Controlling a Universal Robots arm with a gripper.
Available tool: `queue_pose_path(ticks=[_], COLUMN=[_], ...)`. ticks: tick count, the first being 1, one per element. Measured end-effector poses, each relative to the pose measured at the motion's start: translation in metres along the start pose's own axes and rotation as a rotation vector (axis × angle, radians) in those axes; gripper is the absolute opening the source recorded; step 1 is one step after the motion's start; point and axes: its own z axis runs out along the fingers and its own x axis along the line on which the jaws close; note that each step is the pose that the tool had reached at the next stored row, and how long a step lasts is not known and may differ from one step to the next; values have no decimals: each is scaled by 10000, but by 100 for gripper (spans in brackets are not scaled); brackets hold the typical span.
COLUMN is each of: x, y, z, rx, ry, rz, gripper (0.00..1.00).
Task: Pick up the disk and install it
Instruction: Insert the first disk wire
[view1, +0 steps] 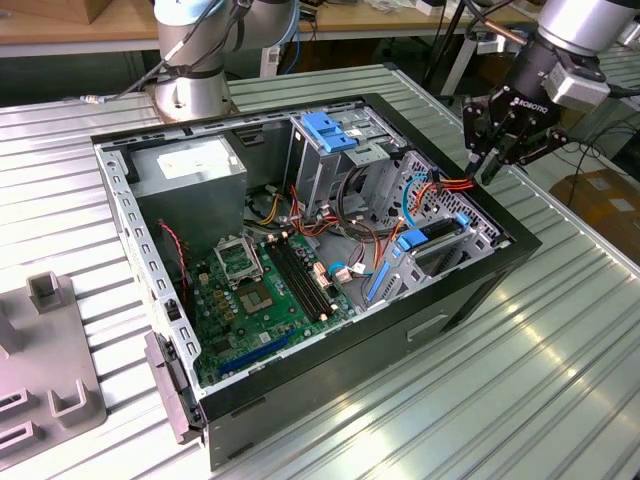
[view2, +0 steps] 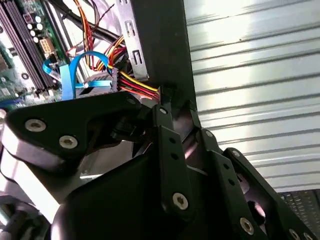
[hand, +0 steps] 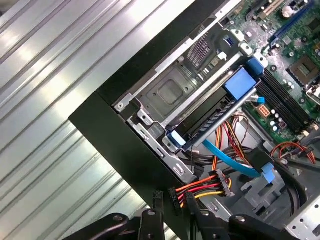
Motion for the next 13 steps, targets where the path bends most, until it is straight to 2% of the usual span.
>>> queue_pose_path(ticks=[1, 2, 3, 5, 6, 9, 10, 11, 13], x=[0, -1, -9, -29, -42, -43, -45, -56, -67], y=[0, 0, 8, 24, 36, 37, 38, 47, 57], z=[6, 14, 24, 39, 47, 46, 47, 46, 48], rx=[-9, -14, -13, 5, 43, 55, 77, 132, 179], ry=[14, 21, 24, 48, 99, 116, 142, 214, 271], rz=[-450, -724, -806, -833, -860, -864, -865, -873, -907], gripper=[30, 30, 30, 30, 30, 30, 30, 30, 30])
